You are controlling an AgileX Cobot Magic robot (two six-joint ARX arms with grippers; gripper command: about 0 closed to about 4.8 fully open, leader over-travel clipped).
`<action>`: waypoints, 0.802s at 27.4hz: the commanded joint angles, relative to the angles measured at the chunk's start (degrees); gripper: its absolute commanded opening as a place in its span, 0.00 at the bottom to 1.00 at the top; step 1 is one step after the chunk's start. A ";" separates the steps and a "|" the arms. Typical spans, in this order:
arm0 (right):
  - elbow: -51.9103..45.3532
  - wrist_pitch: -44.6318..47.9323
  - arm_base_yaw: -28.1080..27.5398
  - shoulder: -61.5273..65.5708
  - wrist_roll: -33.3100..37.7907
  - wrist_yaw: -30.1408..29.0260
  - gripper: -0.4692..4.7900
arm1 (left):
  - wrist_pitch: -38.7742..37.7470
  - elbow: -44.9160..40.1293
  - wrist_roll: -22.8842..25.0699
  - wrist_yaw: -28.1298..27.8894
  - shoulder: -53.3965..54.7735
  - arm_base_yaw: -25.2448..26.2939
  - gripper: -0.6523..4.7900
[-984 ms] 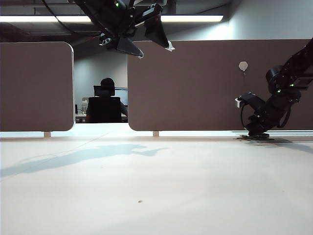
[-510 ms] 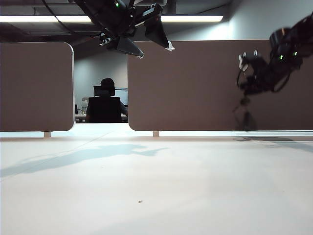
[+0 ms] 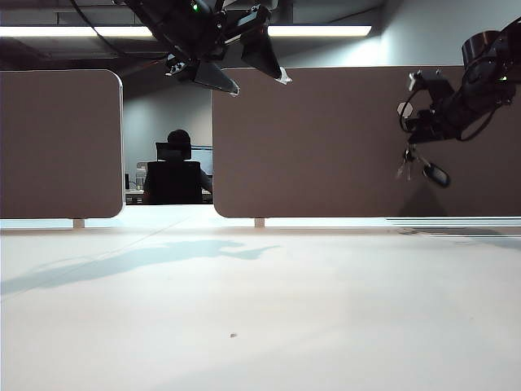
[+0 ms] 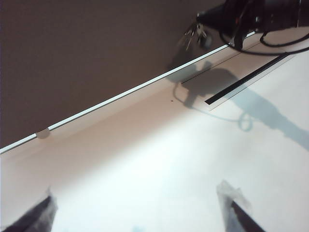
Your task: Hang the bunch of keys on the hook.
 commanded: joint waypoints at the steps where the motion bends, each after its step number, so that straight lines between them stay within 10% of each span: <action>1: 0.46 3.69 -0.02 -0.87 1.53 -1.92 0.07 | 0.90 0.17 0.02 -0.02 -0.46 -0.04 1.00; 22: 0.46 19.98 -0.98 0.07 15.91 -2.82 0.07 | 5.42 0.15 0.02 -0.15 -0.46 -0.04 1.00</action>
